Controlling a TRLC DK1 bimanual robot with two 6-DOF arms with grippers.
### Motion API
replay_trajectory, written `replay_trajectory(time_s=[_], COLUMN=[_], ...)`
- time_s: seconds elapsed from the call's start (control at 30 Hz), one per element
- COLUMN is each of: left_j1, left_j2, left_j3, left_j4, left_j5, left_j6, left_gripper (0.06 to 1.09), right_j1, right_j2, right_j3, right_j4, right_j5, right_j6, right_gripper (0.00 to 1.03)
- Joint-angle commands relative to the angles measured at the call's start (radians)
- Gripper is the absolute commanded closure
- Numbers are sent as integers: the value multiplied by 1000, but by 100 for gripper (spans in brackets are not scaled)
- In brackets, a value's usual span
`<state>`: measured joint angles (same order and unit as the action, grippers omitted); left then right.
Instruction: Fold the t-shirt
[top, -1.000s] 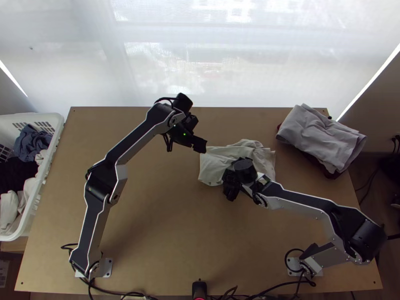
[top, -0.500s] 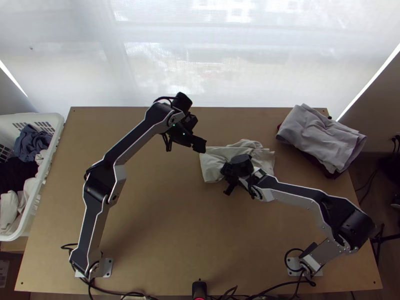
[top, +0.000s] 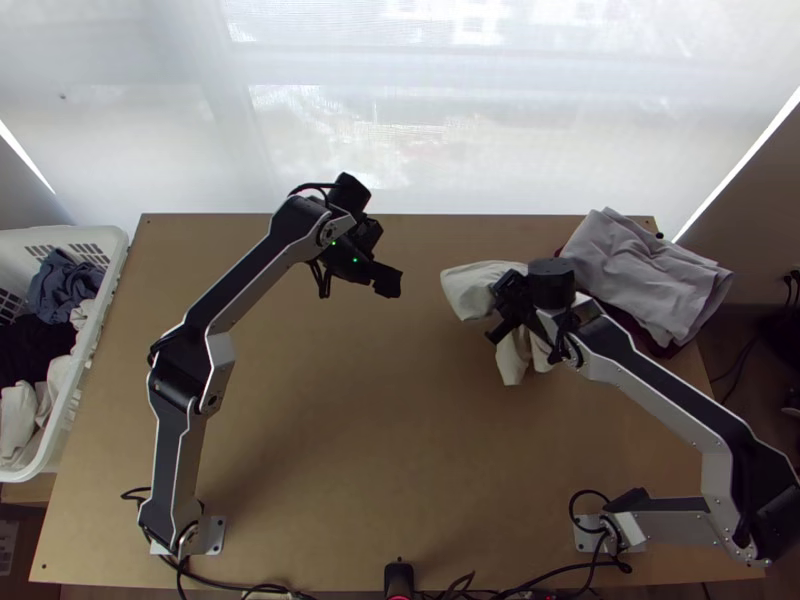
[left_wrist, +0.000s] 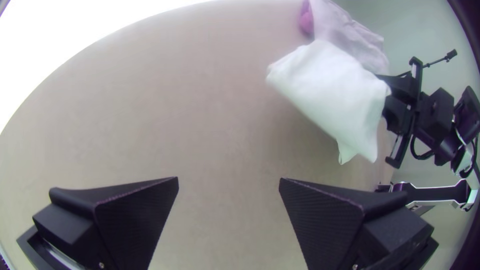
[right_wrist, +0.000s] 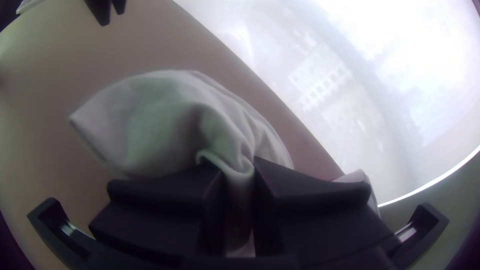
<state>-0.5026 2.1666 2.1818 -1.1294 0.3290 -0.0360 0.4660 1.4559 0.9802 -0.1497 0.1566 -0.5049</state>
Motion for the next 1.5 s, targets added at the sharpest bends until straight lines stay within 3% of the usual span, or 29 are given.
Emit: replay_trajectory(time_s=[0.0, 0.43, 0.73, 0.87, 1.13, 1.3, 1.47], left_j1=[27, 95, 114, 114, 124, 148, 188], left_j2=[-85, -275, -340, -347, -350, -363, -384], left_j3=[-62, -347, -462, -476, -487, -516, -544], left_j4=[-6, 62, 97, 99, 99, 105, 105], left_j5=[-25, -48, -51, -50, -50, -50, -50], left_j6=[2, 12, 12, 12, 10, 10, 13], left_gripper=[10, 10, 10, 10, 10, 10, 10], right_j1=[-147, -607, -974, -1080, -1086, -1001, -865], right_j2=[-123, -241, -187, -138, -63, 27, 115], right_j3=[94, 276, 390, 385, 255, 172, 160], right_j4=[-91, -163, -165, -162, -68, 27, 65], right_j5=[-31, -210, -407, -483, -496, -486, -416], right_j6=[20, 89, 92, 82, 45, 68, 95], right_gripper=[100, 100, 100, 100, 100, 100, 100])
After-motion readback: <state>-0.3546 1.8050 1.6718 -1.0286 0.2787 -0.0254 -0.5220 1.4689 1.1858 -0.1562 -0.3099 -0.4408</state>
